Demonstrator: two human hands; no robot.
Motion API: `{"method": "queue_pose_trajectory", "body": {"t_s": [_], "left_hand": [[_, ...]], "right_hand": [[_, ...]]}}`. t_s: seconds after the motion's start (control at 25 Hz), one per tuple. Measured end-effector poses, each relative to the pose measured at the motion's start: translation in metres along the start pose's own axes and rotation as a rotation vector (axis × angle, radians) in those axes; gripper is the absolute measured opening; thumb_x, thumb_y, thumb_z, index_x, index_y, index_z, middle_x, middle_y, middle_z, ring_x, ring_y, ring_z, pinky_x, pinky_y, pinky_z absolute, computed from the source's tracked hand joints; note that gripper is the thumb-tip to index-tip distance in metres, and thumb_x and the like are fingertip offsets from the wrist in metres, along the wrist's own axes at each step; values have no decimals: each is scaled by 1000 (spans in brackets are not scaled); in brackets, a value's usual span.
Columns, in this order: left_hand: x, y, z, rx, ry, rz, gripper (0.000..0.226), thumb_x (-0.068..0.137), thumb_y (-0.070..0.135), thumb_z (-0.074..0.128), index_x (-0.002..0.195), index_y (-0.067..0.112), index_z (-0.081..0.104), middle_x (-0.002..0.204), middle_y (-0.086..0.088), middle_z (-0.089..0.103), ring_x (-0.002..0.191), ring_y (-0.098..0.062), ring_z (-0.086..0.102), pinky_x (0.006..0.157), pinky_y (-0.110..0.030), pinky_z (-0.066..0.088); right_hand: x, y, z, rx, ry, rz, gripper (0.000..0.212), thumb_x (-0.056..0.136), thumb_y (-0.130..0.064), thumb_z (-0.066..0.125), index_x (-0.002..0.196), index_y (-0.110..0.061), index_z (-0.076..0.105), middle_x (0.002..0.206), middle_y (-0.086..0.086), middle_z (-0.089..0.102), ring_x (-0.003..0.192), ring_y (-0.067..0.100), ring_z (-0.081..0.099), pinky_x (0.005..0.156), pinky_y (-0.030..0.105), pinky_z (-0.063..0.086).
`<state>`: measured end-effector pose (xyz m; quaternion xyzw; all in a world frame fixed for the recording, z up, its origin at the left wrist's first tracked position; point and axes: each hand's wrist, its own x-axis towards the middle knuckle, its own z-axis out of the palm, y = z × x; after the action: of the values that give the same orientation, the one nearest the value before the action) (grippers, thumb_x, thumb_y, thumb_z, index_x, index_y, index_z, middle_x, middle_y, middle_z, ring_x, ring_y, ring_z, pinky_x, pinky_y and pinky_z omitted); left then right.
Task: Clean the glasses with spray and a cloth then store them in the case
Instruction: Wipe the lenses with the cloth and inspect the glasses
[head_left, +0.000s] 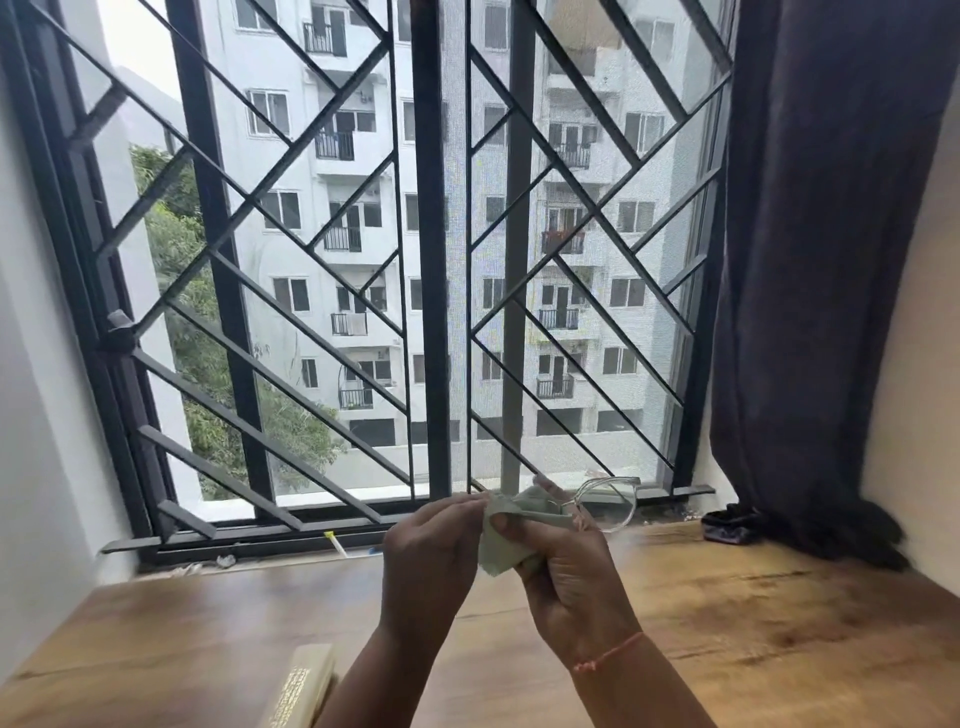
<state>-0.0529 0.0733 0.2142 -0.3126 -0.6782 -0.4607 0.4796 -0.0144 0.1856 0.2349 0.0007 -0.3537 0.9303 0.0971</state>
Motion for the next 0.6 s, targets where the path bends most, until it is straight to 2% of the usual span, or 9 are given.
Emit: {"method": "queue_pose_trajectory", "body": {"t_s": [0.08,0.16,0.24,0.36,0.44,0.52,0.6], "left_hand": [[0,1,0,-1,-9,20,19,78,15,57,76,8,75,78,-1,72,79,-1,63,72,-3,47],[2,2,0,10,0,27,20,78,15,57,75,6,74,77,-2,72,79,-1,62,72,-3,47],[3,1,-1,1,17,16,19,77,15,58,76,7,74,79,1,71,78,-2,64,72,-6,49],[3,-2,-3,-5,61,-9,18,77,17,59,78,8,74,79,2,71,76,-4,66,68,-12,53],[2,-2,-3,-27,89,-32,19,76,18,59,79,7,74,80,2,70,75,-4,66,67,-11,53],[0,-2,-3,-38,106,-52,20,76,18,59,78,6,74,81,5,67,75,-2,65,68,-8,51],[-2,-4,-5,-23,112,-65,20,76,19,58,77,7,75,80,6,67,76,-1,65,69,-6,50]], "right_hand": [[2,0,4,29,14,-28,76,49,13,69,119,-4,48,83,18,62,68,25,64,53,27,55],[3,1,6,70,21,-60,68,53,8,71,117,-1,49,78,15,63,63,21,63,52,27,54],[6,1,5,108,41,-90,63,55,0,75,114,3,51,75,12,65,67,22,64,56,29,55],[10,-1,3,113,12,-88,72,42,-13,90,104,4,58,90,22,64,85,34,62,73,44,54],[9,-2,0,110,-43,-72,73,36,-16,93,99,4,62,99,28,63,87,36,63,79,47,52],[7,-2,-4,69,-97,-50,69,45,-7,88,104,10,58,110,34,60,85,33,64,73,38,55],[4,1,-6,34,-141,-40,60,55,10,74,110,15,52,113,38,56,82,34,63,64,33,57]]}}
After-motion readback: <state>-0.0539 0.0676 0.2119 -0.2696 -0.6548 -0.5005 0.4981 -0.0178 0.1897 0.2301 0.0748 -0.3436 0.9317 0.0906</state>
